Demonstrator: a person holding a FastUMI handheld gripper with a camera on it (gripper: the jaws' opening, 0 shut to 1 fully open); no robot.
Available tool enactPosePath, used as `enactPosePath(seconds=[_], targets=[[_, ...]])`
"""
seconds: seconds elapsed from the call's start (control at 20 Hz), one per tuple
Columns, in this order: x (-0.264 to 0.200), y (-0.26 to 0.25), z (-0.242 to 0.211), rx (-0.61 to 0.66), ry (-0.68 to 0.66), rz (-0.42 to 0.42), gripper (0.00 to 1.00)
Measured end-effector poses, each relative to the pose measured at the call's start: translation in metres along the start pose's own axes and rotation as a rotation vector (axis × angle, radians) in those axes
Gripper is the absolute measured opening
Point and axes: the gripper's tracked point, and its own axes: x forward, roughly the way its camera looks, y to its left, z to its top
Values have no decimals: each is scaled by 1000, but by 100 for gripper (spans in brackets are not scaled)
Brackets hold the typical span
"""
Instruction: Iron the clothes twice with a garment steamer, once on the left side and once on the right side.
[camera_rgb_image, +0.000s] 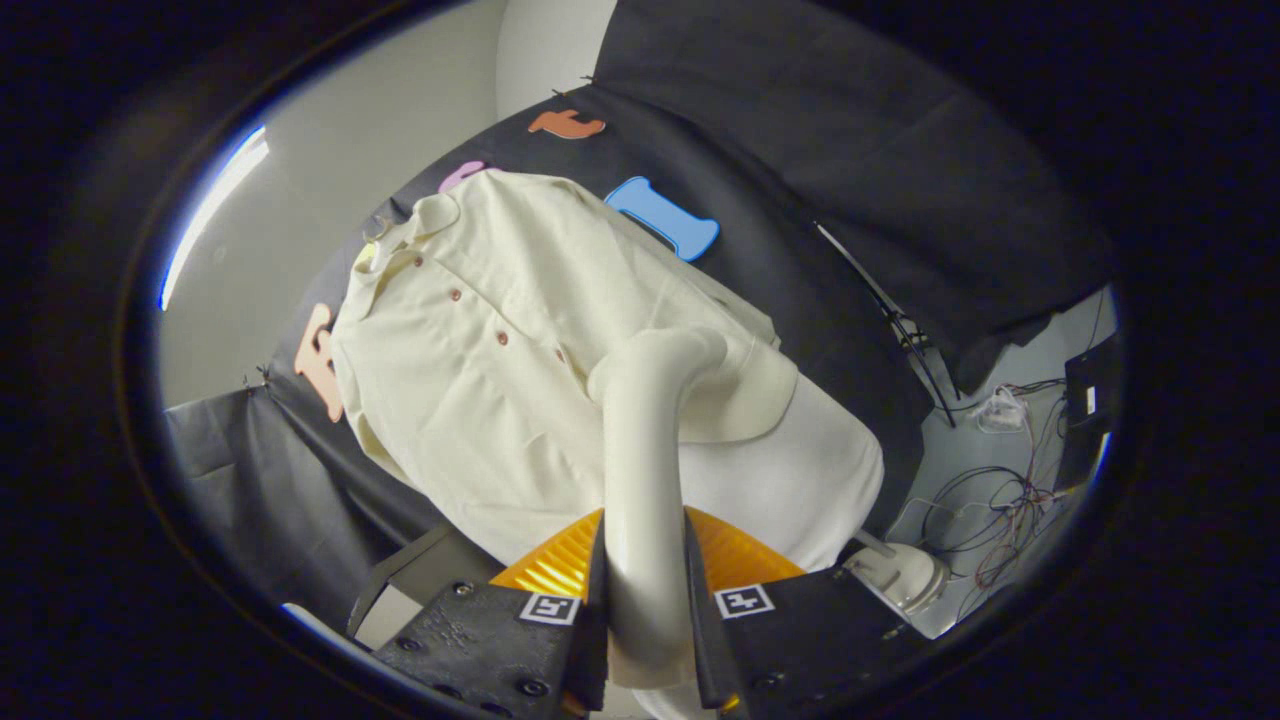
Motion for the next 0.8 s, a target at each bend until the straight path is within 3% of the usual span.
enactPosePath(seconds=[0.35, 0.65, 0.8], targets=[[-58, 75, -5, -59, -17, 106, 34], [-101, 194, -44, -146, 7, 261, 34], [-126, 253, -69, -254, 10, 326, 34]])
